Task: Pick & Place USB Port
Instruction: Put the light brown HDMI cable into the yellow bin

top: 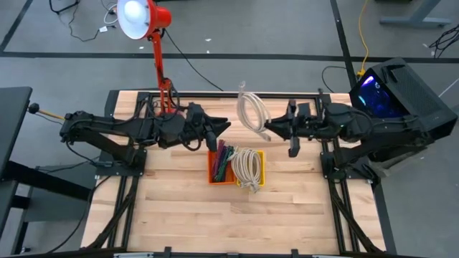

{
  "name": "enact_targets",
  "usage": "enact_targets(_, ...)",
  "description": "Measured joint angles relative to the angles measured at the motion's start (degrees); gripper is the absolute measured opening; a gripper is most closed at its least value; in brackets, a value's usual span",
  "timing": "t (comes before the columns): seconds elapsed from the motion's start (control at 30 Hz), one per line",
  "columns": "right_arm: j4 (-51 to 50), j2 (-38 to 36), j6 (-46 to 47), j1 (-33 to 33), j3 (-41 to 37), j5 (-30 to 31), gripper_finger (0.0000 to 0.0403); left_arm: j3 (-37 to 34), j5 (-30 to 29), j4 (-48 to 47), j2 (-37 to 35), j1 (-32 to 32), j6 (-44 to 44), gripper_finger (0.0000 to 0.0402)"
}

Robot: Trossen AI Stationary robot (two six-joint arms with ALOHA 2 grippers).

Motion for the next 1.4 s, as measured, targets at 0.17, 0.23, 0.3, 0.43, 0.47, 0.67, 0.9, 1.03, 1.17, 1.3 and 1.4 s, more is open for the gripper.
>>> enact_targets(0.17,-6.2,-3.2,3.5,0.3,0.0,-0.1,0.0006,0.0,-2.1,-0.2,0.0,0.3,0.3,0.0104)
enact_targets(0.23,-11.2,-3.4,6.6,0.9,0.0,-0.8,0.0006,0.0,-3.0,-0.3,-0.1,0.9,1.7,0.0103)
enact_targets(0.3,-17.7,-2.9,10.5,2.2,0.0,-1.0,0.0006,0.0,-3.2,-0.3,-0.1,1.7,2.7,0.0103)
enact_targets(0.43,-26.6,-1.7,16.3,5.6,0.0,0.2,0.0006,0.0,-2.6,0.0,-0.9,2.8,2.6,0.0103)
enact_targets(0.47,-28.1,-1.4,17.7,6.4,0.0,0.9,0.0006,0.0,-2.6,-0.1,-0.9,3.0,2.6,0.0103)
enact_targets(0.67,-36.7,-0.4,29.5,10.0,0.0,11.9,0.0006,0.0,-2.4,-0.3,-0.9,3.0,2.7,0.0103)
enact_targets(0.9,-37.6,5.0,40.1,13.7,0.0,20.9,0.0006,0.0,-1.1,-0.8,-0.9,3.0,2.7,0.0103)
enact_targets(1.03,-39.6,10.4,47.4,14.9,0.0,21.0,0.0006,0.0,0.9,-0.8,-0.9,3.0,2.7,0.0103)
enact_targets(1.17,-39.5,15.3,53.1,15.9,0.0,20.9,0.0006,0.0,3.6,-0.8,-0.9,3.0,2.7,0.0103)
enact_targets(1.3,-33.4,17.9,56.0,16.0,0.0,21.0,0.0006,0.0,5.5,-1.2,-0.9,3.0,2.7,0.0103)
enact_targets(1.4,-29.1,19.5,57.0,16.0,0.0,21.2,0.0006,0.0,7.0,-1.2,-0.9,3.0,2.7,0.0103)
